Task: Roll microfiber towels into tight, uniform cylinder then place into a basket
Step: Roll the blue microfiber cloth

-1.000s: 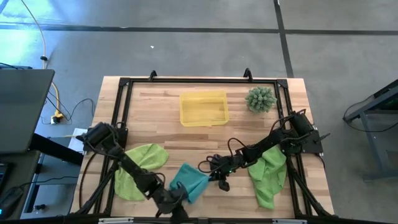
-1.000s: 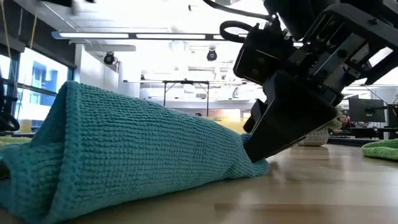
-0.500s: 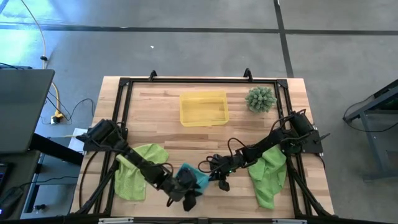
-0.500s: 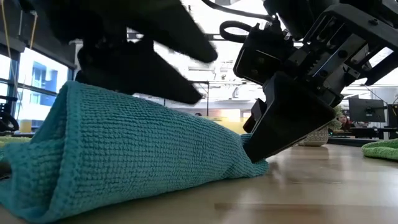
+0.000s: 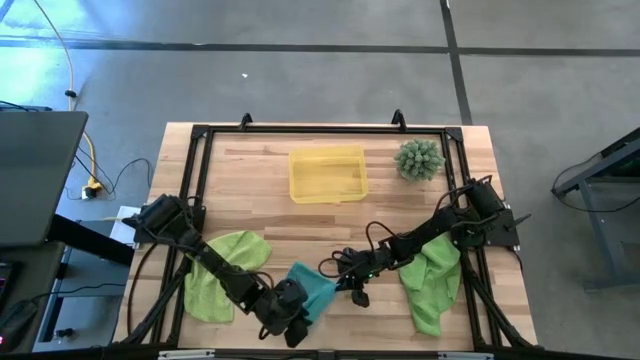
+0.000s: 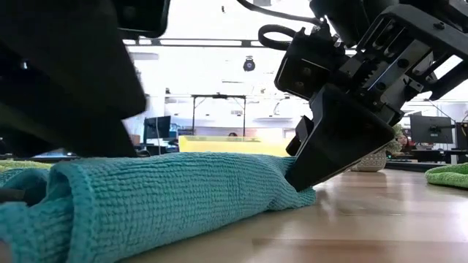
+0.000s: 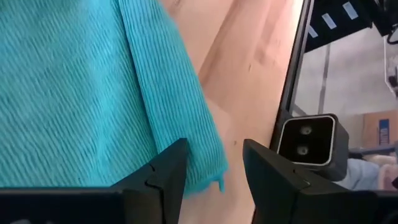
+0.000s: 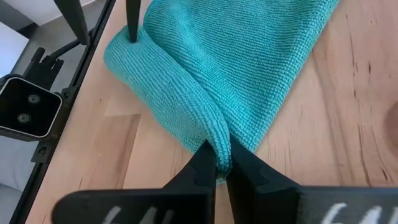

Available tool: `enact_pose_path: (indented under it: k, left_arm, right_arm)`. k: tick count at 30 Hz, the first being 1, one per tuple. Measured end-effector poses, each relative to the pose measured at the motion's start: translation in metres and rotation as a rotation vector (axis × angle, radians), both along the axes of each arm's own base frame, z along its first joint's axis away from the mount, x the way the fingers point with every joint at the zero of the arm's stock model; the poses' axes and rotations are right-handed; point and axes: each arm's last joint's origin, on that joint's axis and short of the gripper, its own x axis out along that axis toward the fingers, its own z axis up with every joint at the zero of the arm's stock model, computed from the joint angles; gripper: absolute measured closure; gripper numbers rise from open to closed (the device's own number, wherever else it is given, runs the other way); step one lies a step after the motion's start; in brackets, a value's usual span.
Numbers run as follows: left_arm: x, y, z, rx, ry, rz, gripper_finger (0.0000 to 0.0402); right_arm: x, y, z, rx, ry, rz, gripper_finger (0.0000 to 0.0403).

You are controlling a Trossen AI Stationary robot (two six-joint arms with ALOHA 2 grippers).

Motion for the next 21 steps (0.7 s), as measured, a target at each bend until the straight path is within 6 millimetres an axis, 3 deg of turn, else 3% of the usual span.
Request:
enact_pose_path:
  k: [12,17,21]
  left_arm:
    - [0.007,-0.013,-0.027,-0.066,-0.036,0.03,0.0255]
    - [0.006,-0.013,-0.027,-0.044,0.041,0.021,0.0272]
    - [0.004,-0.011,-0.029,-0.01,0.121,-0.006,0.0291]
  right_arm:
    - [0.0,0.0,0.001,-0.012,-0.014,0.016,0.0394]
    - [-0.001,0.0,0.006,-0.161,-0.098,0.147,0.034]
    - [-0.007,-0.004,0.025,-0.323,-0.167,0.281,0.0284]
